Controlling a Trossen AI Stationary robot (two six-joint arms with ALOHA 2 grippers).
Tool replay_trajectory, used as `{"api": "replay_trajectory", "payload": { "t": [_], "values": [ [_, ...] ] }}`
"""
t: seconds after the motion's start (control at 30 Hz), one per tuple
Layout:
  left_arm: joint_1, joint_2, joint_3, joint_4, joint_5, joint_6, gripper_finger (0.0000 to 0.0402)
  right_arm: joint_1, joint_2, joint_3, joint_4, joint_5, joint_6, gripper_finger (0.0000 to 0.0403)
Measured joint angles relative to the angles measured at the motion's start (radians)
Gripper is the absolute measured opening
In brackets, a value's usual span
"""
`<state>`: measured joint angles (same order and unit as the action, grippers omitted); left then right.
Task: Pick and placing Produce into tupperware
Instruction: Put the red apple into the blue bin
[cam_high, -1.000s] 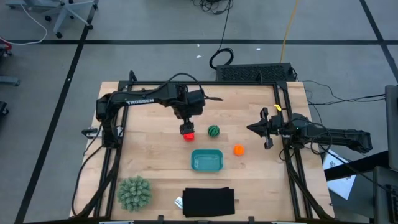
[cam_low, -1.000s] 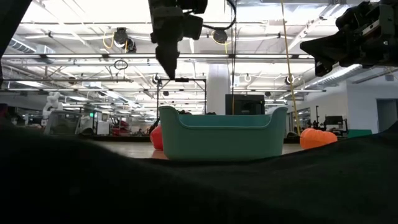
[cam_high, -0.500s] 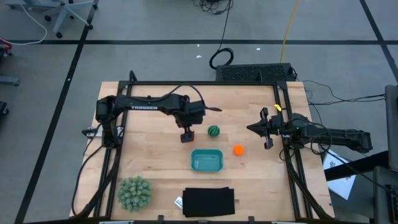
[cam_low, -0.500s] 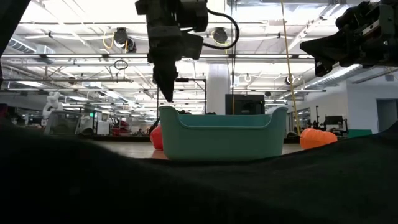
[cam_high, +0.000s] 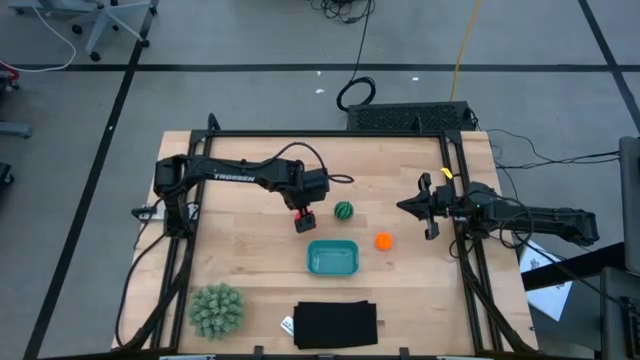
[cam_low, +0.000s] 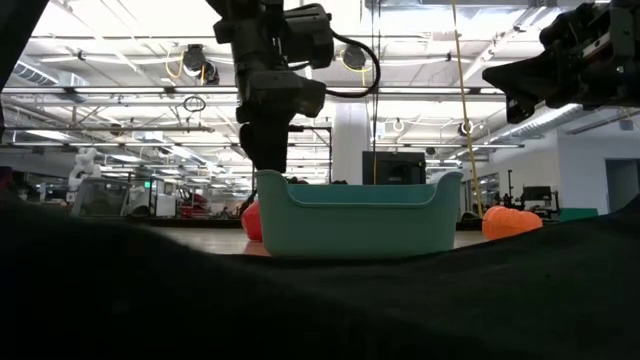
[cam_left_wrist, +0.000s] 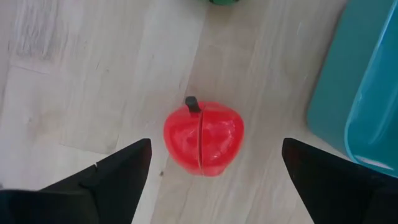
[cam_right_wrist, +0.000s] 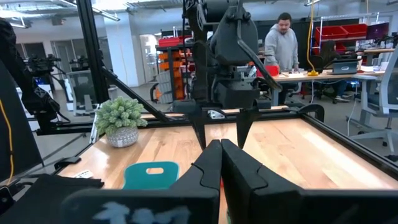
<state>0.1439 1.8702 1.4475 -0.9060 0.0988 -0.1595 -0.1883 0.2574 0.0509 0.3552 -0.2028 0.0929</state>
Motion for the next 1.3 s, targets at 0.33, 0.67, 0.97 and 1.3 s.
{"api": "replay_trajectory", "payload": {
  "t": [0.33,0.67,0.97,1.3],
  "values": [
    [-0.005,0.0,0.0,-0.009,-0.001,0.059,0.0367,0.0,0.0,0.0,-0.009,0.0,0.0,0.0],
    [-0.006,0.0,0.0,-0.007,-0.03,0.047,0.0367,0.0,0.0,0.0,-0.009,0.0,0.0,0.0],
    [-0.009,-0.001,-0.073,0.069,-0.082,0.06,0.0367,0.0,0.0,0.0,-0.009,0.0,0.0,0.0],
    [-0.009,-0.001,-0.153,0.159,-0.058,0.088,0.0367,0.0,0.0,0.0,-0.009,0.0,0.0,0.0]
  ]
}}
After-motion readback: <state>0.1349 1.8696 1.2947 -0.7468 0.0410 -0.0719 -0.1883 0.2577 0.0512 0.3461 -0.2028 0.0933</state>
